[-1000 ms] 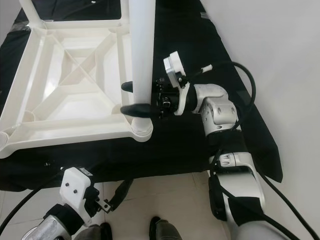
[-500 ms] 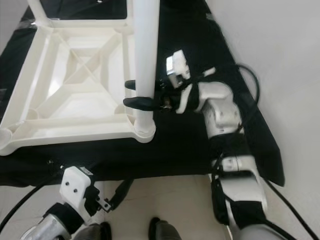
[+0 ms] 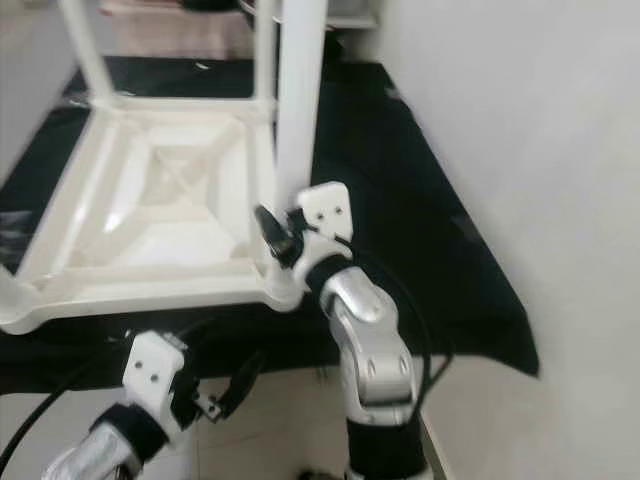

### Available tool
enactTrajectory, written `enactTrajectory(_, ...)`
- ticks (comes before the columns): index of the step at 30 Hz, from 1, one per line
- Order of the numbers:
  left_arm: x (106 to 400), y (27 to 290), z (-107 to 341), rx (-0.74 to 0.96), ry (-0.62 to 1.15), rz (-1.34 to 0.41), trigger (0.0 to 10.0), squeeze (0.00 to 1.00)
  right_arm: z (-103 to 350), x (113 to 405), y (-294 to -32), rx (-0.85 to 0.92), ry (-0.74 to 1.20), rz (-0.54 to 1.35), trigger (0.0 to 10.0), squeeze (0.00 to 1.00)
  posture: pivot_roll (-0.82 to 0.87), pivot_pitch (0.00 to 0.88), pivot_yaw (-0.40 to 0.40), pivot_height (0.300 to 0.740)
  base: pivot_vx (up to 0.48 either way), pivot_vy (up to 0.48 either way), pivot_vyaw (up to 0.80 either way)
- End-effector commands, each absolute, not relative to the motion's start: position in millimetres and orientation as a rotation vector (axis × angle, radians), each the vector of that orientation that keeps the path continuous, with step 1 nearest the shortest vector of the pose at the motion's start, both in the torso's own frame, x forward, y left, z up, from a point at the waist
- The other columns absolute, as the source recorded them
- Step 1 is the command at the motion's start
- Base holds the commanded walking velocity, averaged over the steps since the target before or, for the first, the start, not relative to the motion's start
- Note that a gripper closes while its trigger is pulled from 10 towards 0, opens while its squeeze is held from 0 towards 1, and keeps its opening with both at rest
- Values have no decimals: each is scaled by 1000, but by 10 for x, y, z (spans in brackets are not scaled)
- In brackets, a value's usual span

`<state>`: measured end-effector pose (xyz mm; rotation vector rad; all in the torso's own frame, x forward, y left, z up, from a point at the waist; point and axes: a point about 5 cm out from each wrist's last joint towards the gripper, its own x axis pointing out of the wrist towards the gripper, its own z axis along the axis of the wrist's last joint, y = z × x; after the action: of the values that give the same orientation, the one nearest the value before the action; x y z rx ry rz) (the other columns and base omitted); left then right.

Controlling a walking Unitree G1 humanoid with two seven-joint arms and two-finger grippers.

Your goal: Building children table

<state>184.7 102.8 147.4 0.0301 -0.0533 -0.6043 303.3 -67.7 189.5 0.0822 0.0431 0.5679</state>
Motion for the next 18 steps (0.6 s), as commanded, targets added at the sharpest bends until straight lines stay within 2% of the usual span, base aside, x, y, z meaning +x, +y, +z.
enactTrajectory(1,1839,1038,1403,29,-24,-603,10000,0,1743,3014,-500,193,150,628,10000,1000,87,200,-71,740,0,0,0)
enactTrajectory(3,1844,1039,1403,29,-25,-601,10000,0,1799,3009,-521,201,127,645,10000,1000,87,198,-71,740,0,0,0)
enactTrajectory(6,1852,1034,1406,27,-28,-598,10000,0,2048,2984,-603,225,-21,851,10000,1000,78,199,-71,740,0,0,0)
enactTrajectory(10,1854,1022,1413,24,-31,-601,10000,0,2081,3004,-712,216,-52,945,10000,1000,86,202,-75,740,0,0,0)
enactTrajectory(11,1847,1016,1418,22,-32,-602,10000,0,2095,3037,-775,181,-72,984,10000,812,102,210,-76,740,0,0,0)
enactTrajectory(12,1847,1016,1418,22,-32,-602,10000,0,2095,3037,-775,181,-72,984,10000,812,102,210,-76,740,0,0,0)
enactTrajectory(13,1838,1012,1421,21,-33,-602,10000,0,2127,3083,-832,142,-94,1049,10000,0,109,215,-79,740,0,0,0)
enactTrajectory(14,1821,1009,1426,19,-33,-601,10000,0,2191,3133,-877,84,-127,1118,10000,0,119,225,-77,740,0,0,0)
enactTrajectory(18,1792,1006,1433,18,-34,-601,10000,0,2300,3201,-934,30,-161,1237,10000,0,123,229,-77,740,0,0,0)
